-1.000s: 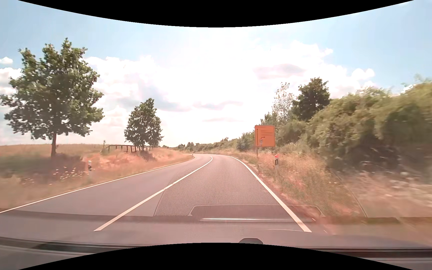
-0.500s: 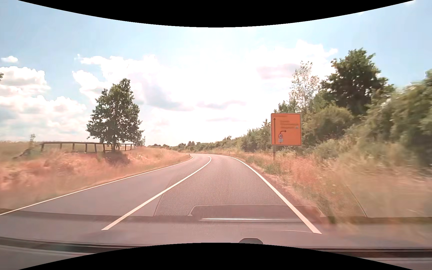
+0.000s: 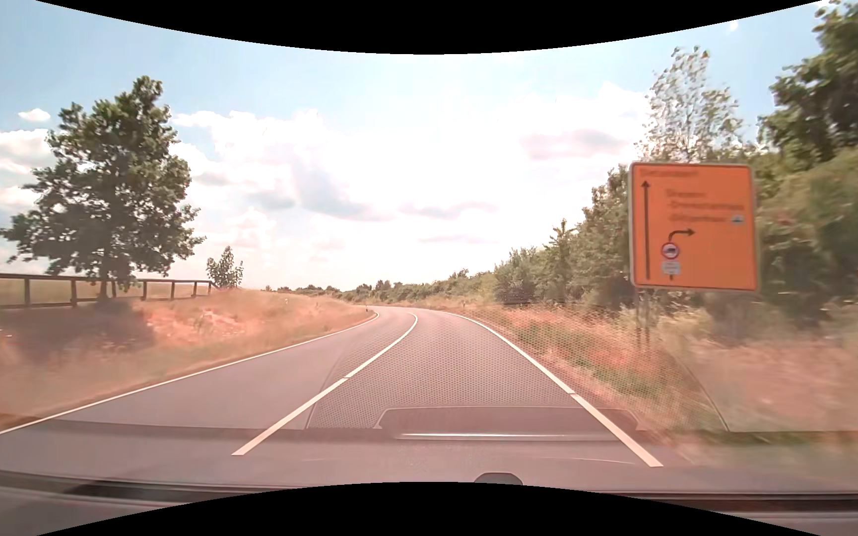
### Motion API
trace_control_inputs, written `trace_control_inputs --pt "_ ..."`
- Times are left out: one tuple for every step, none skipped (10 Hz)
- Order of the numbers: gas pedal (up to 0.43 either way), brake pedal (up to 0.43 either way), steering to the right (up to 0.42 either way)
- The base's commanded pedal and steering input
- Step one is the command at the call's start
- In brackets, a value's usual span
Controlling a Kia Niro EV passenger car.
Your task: Follow the waypoints while adhering to traffic rules and regulations
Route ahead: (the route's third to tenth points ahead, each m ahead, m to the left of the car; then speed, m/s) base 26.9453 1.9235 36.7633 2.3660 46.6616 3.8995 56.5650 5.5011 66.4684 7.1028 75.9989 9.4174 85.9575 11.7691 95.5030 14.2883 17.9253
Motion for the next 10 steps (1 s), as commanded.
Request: trace_control_inputs --pt "0.059 0.0 -0.014" --pt "0.059 0.0 -0.013" --pt "0.059 0.0 -0.011" --pt "0.059 0.0 -0.009" --pt "0.059 0.0 -0.009" --pt "0.059 0.0 -0.009" --pt "0.059 0.0 -0.009" --pt "0.059 0.0 -0.009" --pt "0.059 0.0 -0.01" --pt "0.059 0.0 -0.013"
